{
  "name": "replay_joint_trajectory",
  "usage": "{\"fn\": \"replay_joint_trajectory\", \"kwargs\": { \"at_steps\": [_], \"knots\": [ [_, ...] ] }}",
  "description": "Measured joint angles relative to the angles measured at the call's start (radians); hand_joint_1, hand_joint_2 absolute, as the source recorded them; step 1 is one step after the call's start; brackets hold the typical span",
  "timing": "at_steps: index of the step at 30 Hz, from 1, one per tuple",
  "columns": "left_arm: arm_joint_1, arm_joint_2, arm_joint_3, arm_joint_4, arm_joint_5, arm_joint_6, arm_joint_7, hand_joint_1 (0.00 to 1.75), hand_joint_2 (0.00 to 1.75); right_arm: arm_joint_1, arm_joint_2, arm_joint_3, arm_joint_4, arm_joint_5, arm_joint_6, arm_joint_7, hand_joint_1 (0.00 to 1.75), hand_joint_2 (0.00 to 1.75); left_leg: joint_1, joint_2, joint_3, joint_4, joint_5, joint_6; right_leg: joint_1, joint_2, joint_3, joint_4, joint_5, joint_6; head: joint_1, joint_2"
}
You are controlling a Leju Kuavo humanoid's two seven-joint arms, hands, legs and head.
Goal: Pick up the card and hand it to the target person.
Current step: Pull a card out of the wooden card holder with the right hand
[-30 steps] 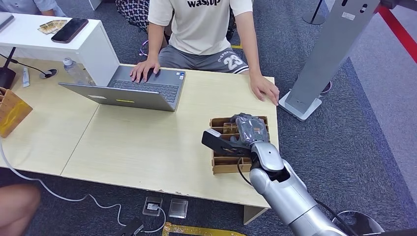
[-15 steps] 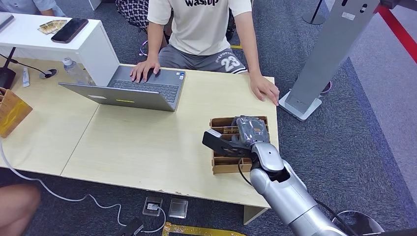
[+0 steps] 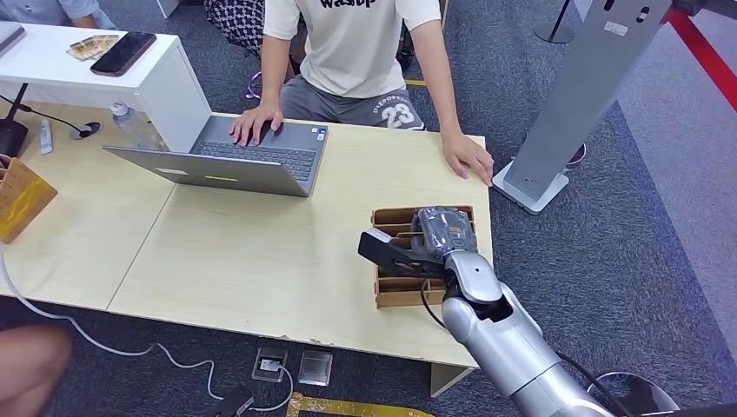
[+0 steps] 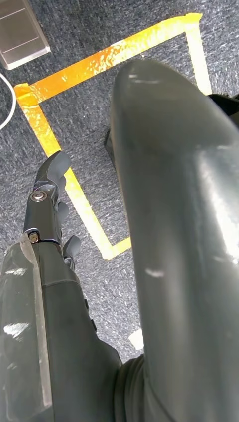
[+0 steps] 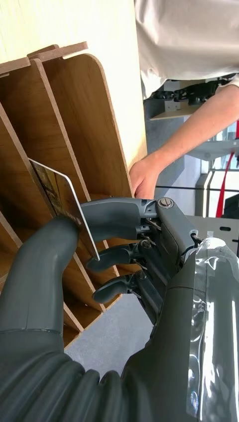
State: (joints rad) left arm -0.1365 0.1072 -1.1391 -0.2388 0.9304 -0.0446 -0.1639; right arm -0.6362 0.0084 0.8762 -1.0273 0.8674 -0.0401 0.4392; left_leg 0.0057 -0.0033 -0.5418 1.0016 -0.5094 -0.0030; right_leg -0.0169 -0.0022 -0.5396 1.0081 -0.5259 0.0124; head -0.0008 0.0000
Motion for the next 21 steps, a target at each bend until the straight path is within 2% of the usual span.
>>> {"fn": "replay_joint_trajectory", "kwargs": {
  "at_steps": [1,5,16,21],
  "knots": [
    [0.0,0.0,0.0,0.0,0.0,0.0,0.0,0.0,0.0,0.0,0.0,0.0,0.0,0.0,0.0,0.0,1.4,1.75,0.0,0.0,0.0,0.0,0.0,0.0,0.0,0.0,0.0,0.0,0.0,0.0,0.0,0.0],
    [0.0,0.0,0.0,0.0,-0.004,0.0,-0.014,0.0,1.75,-0.001,0.0,0.0,0.0,-0.002,0.0,0.002,1.46,1.75,0.0,0.0,0.0,0.0,0.0,0.0,0.0,0.0,0.0,0.0,0.0,0.0,0.0,0.0],
    [0.001,0.0,0.0,0.0,-0.005,-0.006,-0.026,0.0,1.75,-0.006,0.0,-0.001,-0.003,-0.027,0.0,0.0,1.47,1.75,0.0,0.0,0.0,0.0,0.0,0.0,0.0,0.0,0.0,0.0,0.0,0.0,0.0,0.0],
    [0.004,0.001,0.0,0.0,-0.002,0.0,-0.019,0.0,1.75,-0.023,-0.014,-0.007,-0.051,-0.119,0.095,0.019,1.47,1.75,0.0,0.0,0.0,0.0,0.0,0.0,0.0,0.0,0.0,0.0,0.0,0.0,0.0,0.0]
  ]
}}
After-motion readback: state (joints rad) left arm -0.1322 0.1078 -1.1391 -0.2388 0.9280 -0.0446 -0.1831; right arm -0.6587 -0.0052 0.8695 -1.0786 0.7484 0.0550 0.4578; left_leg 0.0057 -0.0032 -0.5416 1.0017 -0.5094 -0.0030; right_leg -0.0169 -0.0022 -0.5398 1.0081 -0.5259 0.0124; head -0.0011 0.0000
